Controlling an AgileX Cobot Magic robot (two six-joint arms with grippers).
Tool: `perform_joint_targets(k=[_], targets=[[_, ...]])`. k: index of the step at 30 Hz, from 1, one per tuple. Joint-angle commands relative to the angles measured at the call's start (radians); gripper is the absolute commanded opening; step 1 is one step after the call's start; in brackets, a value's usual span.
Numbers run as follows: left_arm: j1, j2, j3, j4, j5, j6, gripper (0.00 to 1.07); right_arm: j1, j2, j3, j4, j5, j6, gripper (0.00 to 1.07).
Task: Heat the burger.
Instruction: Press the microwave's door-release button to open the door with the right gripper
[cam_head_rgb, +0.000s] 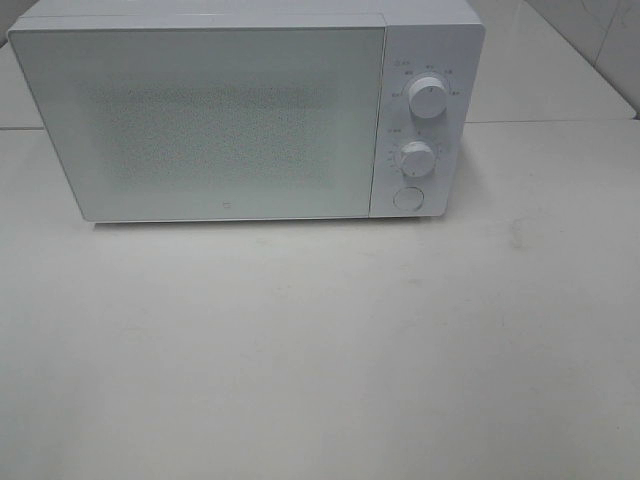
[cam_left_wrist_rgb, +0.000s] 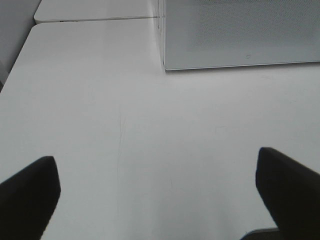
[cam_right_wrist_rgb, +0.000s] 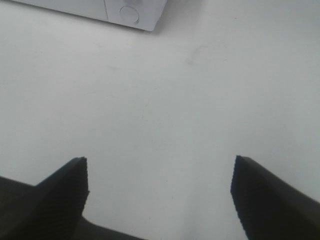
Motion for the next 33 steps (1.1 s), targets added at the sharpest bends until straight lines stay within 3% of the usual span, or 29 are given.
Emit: perform_joint_targets(k=[1,9,18,33], targets=[[0.0,-0.017,0.002,-0.006,-0.015,-0.004,1.0,-0.047,-0.104,0.051,-0.014,-0.019,-0.008,0.75],[0.0,-0.017,0.002,-0.006,-0.015,-0.004,1.0,-0.108,-0.242,0.096,-0.013,-0.038,-0.003,0.75],[0.0,-0.017,0.002,-0.006,-0.015,-0.004,1.0,-0.116,-0.344,0.111,-0.012,-0.019,-0.003,0.75],[0.0,-0.01,0.002,-0.006,-0.015,-0.004,1.0,-0.116,-0.324,0.111,0.002,-0.021,-0.006,0.74]])
